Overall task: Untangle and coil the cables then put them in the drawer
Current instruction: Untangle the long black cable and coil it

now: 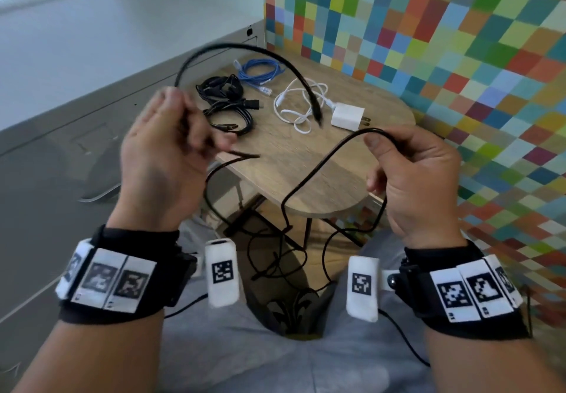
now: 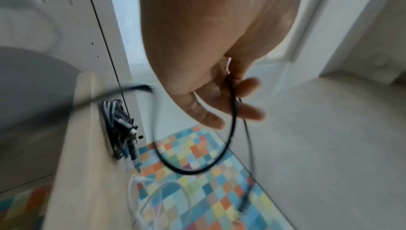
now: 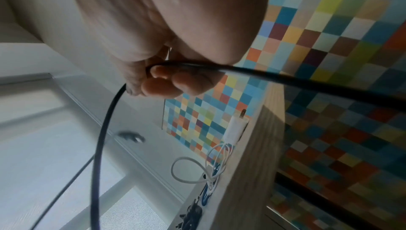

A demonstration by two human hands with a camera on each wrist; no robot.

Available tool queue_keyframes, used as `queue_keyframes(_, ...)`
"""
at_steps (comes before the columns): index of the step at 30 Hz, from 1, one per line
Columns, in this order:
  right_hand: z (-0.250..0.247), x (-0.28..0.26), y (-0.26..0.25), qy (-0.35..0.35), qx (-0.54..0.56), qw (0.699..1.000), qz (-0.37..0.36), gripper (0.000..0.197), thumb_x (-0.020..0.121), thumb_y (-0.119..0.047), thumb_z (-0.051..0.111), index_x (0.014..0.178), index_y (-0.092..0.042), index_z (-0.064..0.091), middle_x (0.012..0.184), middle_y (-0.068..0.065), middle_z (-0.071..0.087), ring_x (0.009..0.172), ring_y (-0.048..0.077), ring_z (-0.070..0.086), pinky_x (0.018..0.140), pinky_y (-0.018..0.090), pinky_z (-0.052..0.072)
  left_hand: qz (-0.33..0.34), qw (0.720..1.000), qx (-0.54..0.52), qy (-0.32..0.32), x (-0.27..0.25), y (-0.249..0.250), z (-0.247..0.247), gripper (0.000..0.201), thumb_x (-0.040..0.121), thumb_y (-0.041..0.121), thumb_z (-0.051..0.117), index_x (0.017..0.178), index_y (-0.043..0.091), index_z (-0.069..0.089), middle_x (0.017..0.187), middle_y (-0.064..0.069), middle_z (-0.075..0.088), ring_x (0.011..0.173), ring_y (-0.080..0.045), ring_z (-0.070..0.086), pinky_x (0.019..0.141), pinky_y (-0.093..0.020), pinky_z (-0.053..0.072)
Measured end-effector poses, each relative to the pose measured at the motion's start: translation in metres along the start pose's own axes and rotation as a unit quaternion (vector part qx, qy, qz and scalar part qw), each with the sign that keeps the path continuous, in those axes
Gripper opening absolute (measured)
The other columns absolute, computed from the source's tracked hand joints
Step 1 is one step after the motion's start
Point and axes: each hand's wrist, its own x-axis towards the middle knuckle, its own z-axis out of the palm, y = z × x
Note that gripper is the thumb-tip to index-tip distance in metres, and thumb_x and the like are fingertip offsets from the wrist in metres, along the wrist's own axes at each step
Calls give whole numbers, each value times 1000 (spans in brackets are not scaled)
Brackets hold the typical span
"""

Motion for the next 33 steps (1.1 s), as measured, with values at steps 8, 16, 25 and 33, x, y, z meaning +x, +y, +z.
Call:
queue_keyframes(8, 9, -9, -6, -104, 85, 989, 56, 23, 93, -3, 62, 94, -20, 77, 65, 0, 54, 42, 16, 34, 44, 29, 29, 48, 985, 152, -71, -15, 13, 13, 26, 104, 15, 47, 97, 17, 72, 56, 13, 38, 47, -10, 25, 47, -26, 27)
queue_keyframes(16, 15, -13, -31, -137, 177, 974, -20, 20, 99, -15, 59, 101, -23, 77, 79, 4, 68, 69, 29, 66, 57, 33, 51, -45, 881, 405, -239, -30, -18, 43, 7, 98, 27, 69, 103, 23, 71, 74, 2, 56, 56, -9, 44, 55, -24, 38)
queue_keyframes(25, 2, -6, -25, -194, 199, 947, 162, 38, 109, -9, 32, 115, -15, 70, 83, 16, 72, 42, 25, 60, 45, 26, 49, 51, 954, 252, -155, -29, 0, 40, 24, 104, 29, 50, 84, 26, 61, 57, 11, 38, 47, -16, 28, 43, -31, 22)
queue_keyframes(33, 23, -27, 0, -372, -105, 890, 243, 28, 100, -1, 63, 120, -19, 71, 104, 10, 67, 58, 27, 70, 52, 33, 56, 153, 980, 114, -49, -34, 31, 56, 30, 113, 22, 34, 86, 18, 48, 61, 6, 32, 44, -16, 22, 41, -27, 22)
